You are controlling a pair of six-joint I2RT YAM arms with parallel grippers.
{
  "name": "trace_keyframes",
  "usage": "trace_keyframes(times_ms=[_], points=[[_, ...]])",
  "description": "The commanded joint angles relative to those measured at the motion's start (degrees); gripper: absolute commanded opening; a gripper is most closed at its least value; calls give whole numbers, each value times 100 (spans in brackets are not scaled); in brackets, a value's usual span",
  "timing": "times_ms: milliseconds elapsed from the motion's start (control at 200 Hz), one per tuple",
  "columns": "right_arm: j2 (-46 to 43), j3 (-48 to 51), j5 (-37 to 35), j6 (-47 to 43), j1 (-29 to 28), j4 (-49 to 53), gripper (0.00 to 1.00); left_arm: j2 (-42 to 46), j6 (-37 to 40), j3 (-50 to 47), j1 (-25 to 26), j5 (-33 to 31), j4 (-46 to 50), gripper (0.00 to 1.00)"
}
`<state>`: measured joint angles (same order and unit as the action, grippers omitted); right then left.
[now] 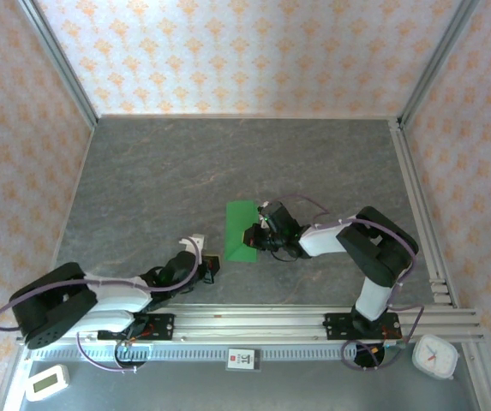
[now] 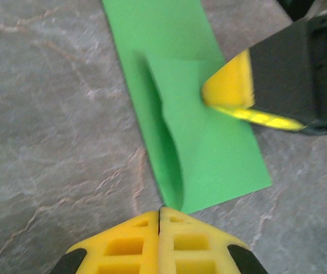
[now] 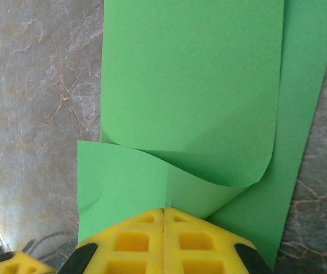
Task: Fold a paper plane with a square sheet of paper (pick it up from the middle)
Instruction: Fold the triangle a second time at the center of the table.
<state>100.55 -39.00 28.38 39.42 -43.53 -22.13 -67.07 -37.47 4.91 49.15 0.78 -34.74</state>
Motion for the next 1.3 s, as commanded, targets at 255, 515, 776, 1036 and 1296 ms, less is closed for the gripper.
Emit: trace_keyframes(times_ms=[255,515,776,1036,1296], points=[[334,314,-387,65,-33,593,0,-813,888,1178,34,326,197,0],[268,225,-386,14,-33,710,0,-1746,940,1193,-54,252,-107,0],[162,47,-310,-88,-33,882,0,-2159,761,924,-63,231,-362,0],[-355,-465,-515,-424,-33,1478,0,-2194,492,604,-63,335,-628,0],[-660,-636,-423,-301,-99,1432,0,-1906,422,427,-62,301,-534,0]])
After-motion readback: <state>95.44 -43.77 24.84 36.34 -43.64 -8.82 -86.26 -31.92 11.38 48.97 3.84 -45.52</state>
